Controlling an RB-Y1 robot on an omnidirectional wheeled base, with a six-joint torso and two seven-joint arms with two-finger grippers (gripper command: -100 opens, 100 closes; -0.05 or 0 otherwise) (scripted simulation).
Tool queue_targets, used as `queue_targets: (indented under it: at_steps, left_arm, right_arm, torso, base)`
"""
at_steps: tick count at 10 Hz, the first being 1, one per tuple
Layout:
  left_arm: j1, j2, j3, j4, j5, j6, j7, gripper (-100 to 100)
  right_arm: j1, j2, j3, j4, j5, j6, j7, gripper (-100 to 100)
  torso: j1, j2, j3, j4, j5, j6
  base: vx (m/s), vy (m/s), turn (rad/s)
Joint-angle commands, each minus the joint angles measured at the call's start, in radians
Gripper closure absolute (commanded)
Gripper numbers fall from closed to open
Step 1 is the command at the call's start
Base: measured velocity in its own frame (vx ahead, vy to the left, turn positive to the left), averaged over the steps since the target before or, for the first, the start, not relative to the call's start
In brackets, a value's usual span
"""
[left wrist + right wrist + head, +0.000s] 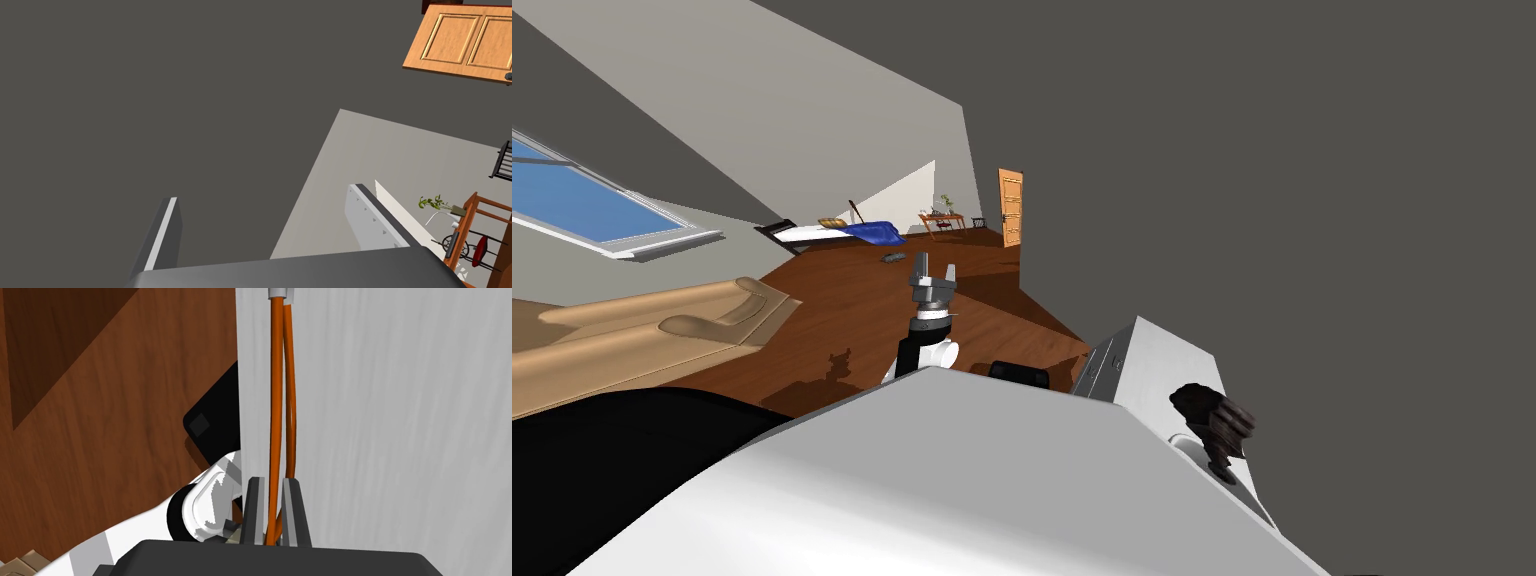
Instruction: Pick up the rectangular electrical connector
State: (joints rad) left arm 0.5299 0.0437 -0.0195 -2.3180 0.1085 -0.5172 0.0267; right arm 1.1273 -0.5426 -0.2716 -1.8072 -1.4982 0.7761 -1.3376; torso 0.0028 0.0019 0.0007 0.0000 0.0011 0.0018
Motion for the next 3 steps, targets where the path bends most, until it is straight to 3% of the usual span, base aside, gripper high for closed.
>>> queue_targets:
  at_steps: [1,2,3]
  left_arm:
    - [0.000,0.000,0.000,0.000,0.000,0.000,0.000,0]
    - [0.000,0.000,0.000,0.000,0.000,0.000,0.000,0]
    - [0.000,0.000,0.000,0.000,0.000,0.000,0.000,0]
  right_arm:
    - [0.023,-0.020,-0.017,-0.031,-0.011,0.008,-0.023,100]
    - [0.013,-0.012,-0.010,-0.016,-0.008,0.005,-0.009,100]
    - [0.014,-0.013,-0.012,-0.018,-0.009,0.006,-0.012,0]
  torso:
    - [0.000,0.000,0.000,0.000,0.000,0.000]
    - [0.000,0.001,0.001,0.000,0.000,0.000]
    - [0.000,0.000,0.000,0.000,-0.001,0.000]
  base:
    - [-0.049,0.014,-0.017]
    - [-0.021,0.004,-0.004]
    - [0.000,0.000,0.000]
